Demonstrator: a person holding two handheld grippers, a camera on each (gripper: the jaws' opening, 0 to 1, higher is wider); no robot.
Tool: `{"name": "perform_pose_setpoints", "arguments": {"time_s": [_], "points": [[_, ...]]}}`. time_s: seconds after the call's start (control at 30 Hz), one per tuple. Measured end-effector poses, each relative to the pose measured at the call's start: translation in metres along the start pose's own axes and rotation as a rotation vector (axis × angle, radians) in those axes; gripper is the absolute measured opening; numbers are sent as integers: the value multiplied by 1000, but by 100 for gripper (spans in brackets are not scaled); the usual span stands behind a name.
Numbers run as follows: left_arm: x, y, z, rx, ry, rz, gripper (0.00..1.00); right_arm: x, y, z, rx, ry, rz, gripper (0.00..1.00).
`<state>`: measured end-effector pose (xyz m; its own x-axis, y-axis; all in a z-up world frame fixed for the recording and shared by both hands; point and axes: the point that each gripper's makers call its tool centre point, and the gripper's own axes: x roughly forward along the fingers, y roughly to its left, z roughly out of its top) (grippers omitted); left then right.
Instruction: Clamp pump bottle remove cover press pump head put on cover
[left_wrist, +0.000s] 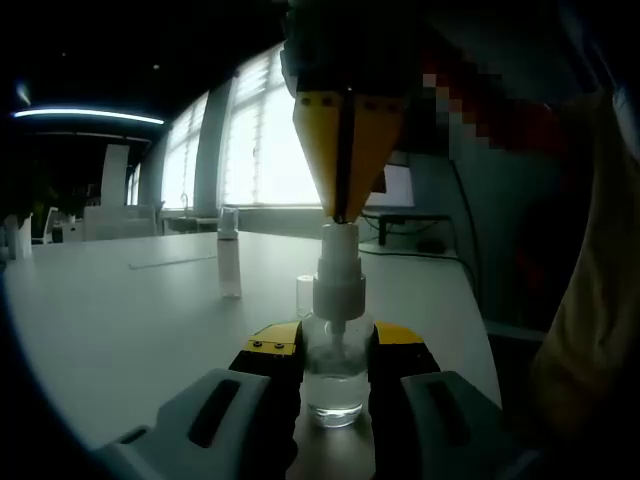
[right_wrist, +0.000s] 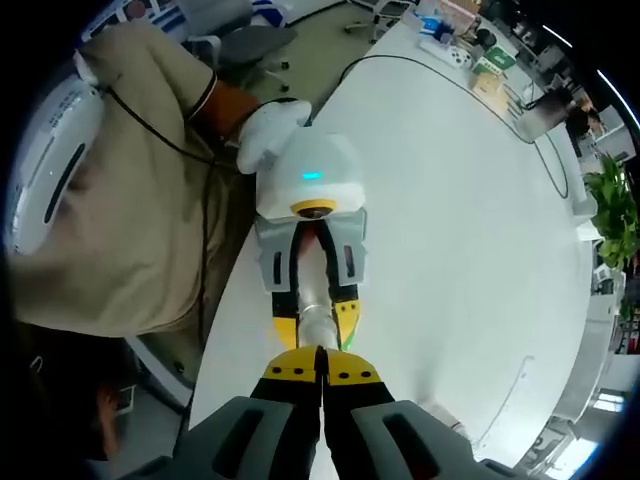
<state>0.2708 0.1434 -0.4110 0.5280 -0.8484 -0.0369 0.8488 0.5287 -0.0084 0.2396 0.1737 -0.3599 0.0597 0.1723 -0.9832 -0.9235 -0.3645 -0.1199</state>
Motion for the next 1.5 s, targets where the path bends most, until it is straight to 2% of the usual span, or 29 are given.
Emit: {"name": "perform_pose_setpoints", "arguments": {"time_s": [0.73, 1.07, 1.5], "points": [[1, -7, 1, 1, 0, 1, 16, 1, 0, 0, 2, 3, -6, 0], [0, -1, 1, -1, 0, 1, 16, 5, 1, 0, 12, 22, 3, 0], [1, -3, 1, 0, 1, 1, 16, 7, 1, -1, 32, 25, 20, 0]]}}
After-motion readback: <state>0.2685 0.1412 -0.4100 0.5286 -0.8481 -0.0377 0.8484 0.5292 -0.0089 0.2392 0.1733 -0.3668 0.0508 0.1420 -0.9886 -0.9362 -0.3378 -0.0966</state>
